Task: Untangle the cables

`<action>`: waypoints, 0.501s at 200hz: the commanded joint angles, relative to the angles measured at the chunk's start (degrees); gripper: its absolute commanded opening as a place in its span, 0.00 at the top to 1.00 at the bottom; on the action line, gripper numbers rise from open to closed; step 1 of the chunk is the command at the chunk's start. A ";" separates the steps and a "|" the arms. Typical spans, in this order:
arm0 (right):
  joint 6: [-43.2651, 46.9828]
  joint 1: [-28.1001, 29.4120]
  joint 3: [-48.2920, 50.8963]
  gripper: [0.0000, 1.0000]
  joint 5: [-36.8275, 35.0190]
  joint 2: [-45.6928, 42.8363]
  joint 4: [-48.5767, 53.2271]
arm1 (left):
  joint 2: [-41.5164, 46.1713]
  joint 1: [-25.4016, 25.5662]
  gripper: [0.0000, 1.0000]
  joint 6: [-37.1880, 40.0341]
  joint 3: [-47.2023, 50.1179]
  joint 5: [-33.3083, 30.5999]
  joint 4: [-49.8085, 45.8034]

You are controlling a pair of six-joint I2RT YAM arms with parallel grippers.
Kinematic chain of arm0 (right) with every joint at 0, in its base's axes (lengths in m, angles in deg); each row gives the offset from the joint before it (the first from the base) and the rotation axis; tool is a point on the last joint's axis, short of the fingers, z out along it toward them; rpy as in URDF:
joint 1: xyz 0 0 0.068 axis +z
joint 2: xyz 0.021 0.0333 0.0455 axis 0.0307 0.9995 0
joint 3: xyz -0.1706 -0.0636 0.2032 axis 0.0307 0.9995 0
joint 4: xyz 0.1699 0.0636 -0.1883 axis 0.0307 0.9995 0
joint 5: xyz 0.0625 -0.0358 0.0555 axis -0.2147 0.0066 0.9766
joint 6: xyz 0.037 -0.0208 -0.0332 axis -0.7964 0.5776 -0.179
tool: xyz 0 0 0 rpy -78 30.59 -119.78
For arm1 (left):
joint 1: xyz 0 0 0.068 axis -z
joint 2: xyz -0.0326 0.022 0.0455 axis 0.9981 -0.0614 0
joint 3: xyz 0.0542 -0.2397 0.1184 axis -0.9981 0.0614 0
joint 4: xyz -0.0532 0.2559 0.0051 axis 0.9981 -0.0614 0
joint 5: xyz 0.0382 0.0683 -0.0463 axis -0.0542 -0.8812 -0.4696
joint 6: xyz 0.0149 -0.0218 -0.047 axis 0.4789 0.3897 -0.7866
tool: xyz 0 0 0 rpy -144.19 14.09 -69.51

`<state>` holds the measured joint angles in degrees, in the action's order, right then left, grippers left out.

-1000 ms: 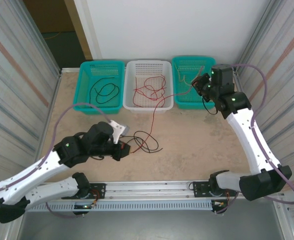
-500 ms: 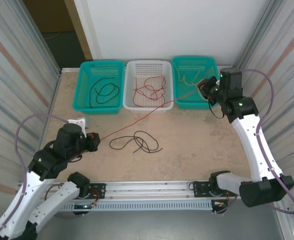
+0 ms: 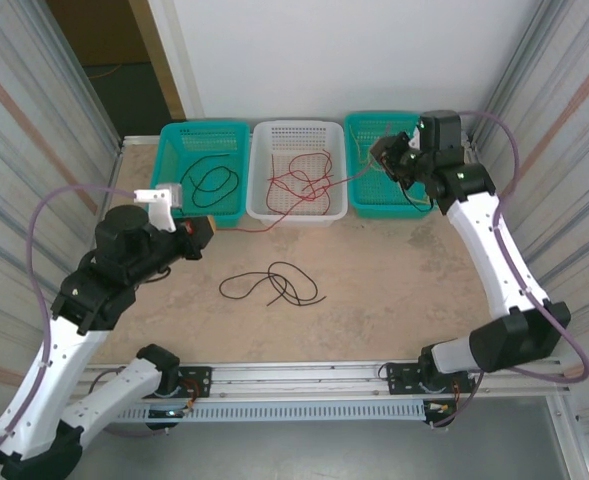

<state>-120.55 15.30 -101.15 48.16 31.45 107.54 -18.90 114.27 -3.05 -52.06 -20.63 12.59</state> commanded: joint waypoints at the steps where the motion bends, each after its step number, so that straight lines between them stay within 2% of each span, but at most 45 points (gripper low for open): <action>1: 4.13 0.46 -5.88 0.43 2.69 3.03 1.22 | -3.47 -1.20 1.00 2.70 -4.66 -0.17 5.21; 7: 4.71 0.39 -6.66 0.39 2.56 3.45 1.98 | -4.75 -1.77 1.00 2.92 -6.32 -0.14 5.81; 38: 7.00 -1.41 -5.90 0.37 2.64 1.05 2.79 | -10.97 -6.49 1.00 2.68 -16.28 1.92 9.58; 62: 9.47 -2.47 -4.64 0.36 2.61 -2.82 4.97 | -15.56 -9.94 1.00 -0.29 -22.43 4.91 14.74; 100: 12.44 -1.12 1.03 0.37 1.67 -10.32 8.61 | -26.67 -10.48 1.00 -5.41 -35.03 8.54 20.85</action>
<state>-112.11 13.14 -103.27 49.95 26.94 112.15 -39.91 104.06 -4.45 -79.53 -16.35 26.05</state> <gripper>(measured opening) 0.634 0.073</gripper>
